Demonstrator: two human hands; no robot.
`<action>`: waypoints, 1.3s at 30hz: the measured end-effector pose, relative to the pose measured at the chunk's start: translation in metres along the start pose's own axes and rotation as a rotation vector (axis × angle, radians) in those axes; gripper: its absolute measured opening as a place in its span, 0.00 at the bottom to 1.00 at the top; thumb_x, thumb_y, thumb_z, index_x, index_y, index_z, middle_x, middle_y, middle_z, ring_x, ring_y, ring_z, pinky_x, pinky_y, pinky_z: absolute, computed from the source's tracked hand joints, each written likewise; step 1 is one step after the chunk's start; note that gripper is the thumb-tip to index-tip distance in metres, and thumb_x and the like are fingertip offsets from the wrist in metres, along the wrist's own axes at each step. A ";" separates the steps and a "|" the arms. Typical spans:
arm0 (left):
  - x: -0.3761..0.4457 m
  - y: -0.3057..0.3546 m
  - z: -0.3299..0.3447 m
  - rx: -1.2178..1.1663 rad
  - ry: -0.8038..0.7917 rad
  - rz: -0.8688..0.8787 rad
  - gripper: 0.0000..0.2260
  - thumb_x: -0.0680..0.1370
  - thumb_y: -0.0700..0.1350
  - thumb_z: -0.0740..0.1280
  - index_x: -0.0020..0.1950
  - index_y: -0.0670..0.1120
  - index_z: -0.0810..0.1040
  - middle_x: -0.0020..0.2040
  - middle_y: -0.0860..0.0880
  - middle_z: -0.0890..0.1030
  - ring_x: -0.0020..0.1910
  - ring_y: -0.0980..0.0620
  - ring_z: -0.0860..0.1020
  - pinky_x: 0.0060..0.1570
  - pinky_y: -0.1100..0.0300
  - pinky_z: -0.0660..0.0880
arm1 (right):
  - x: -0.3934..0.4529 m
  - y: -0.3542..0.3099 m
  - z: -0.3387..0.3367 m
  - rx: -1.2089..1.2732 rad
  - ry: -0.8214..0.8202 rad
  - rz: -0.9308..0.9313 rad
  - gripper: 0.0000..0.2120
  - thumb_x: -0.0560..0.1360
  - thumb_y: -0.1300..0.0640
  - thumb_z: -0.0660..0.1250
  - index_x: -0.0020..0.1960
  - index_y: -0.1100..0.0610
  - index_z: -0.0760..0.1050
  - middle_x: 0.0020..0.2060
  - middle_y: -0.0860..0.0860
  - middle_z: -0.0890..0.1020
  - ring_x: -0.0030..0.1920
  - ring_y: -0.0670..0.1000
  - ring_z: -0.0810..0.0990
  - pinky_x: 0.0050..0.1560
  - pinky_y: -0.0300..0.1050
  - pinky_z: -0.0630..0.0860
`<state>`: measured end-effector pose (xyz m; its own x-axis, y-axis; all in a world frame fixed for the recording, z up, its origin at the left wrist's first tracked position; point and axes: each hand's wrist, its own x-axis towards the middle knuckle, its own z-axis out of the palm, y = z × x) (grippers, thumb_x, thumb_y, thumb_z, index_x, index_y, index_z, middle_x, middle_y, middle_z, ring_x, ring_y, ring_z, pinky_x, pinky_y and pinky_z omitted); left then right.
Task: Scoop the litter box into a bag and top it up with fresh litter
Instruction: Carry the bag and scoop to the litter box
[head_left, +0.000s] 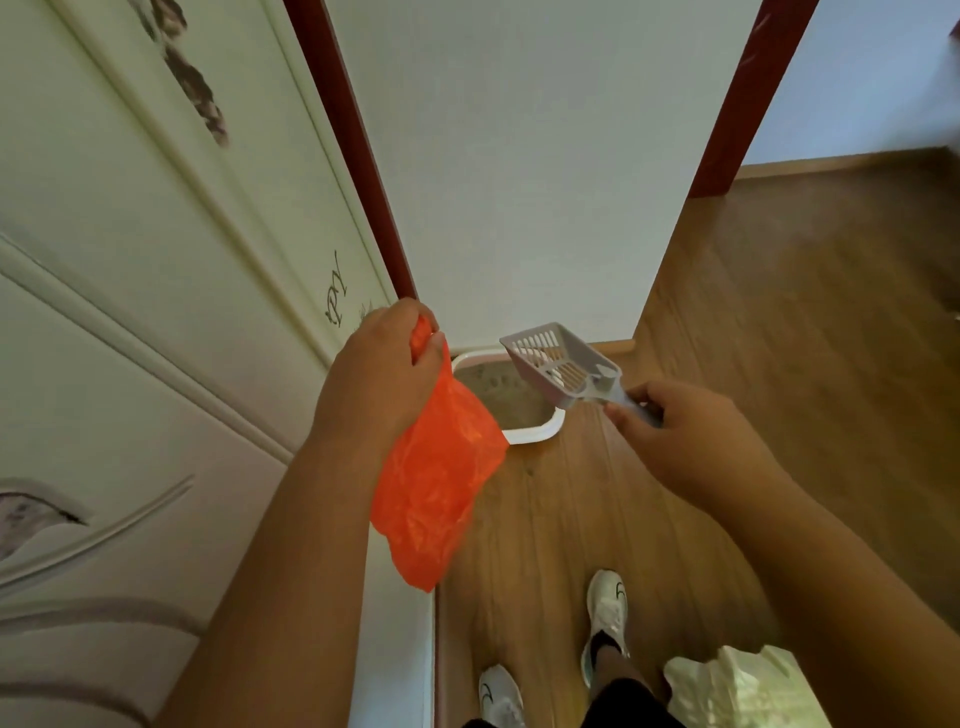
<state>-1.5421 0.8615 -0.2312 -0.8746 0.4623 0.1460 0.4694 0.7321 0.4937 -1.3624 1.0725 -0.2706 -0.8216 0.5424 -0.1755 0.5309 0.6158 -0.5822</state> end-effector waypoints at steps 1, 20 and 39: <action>0.007 0.001 0.001 0.009 0.004 -0.011 0.05 0.83 0.52 0.63 0.57 0.55 0.75 0.53 0.53 0.76 0.49 0.52 0.76 0.49 0.56 0.72 | 0.010 0.001 -0.001 0.001 -0.008 -0.010 0.08 0.81 0.42 0.63 0.50 0.46 0.76 0.35 0.43 0.80 0.34 0.43 0.78 0.34 0.37 0.71; 0.107 0.031 0.022 0.107 0.120 -0.217 0.06 0.83 0.51 0.64 0.58 0.53 0.76 0.54 0.50 0.78 0.52 0.50 0.77 0.52 0.56 0.71 | 0.190 0.002 -0.047 -0.079 -0.191 -0.214 0.17 0.82 0.41 0.60 0.60 0.51 0.78 0.41 0.44 0.80 0.39 0.42 0.77 0.36 0.37 0.70; 0.246 -0.030 0.077 0.020 -0.097 -0.069 0.06 0.83 0.52 0.63 0.58 0.54 0.76 0.55 0.51 0.76 0.51 0.52 0.76 0.51 0.57 0.70 | 0.280 -0.044 0.004 -0.069 -0.097 -0.030 0.17 0.81 0.40 0.61 0.57 0.51 0.80 0.35 0.41 0.76 0.34 0.41 0.74 0.32 0.37 0.65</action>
<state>-1.7624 0.9917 -0.2757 -0.8895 0.4561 0.0283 0.4117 0.7729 0.4828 -1.6162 1.1949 -0.2978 -0.8515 0.4680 -0.2367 0.5165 0.6705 -0.5325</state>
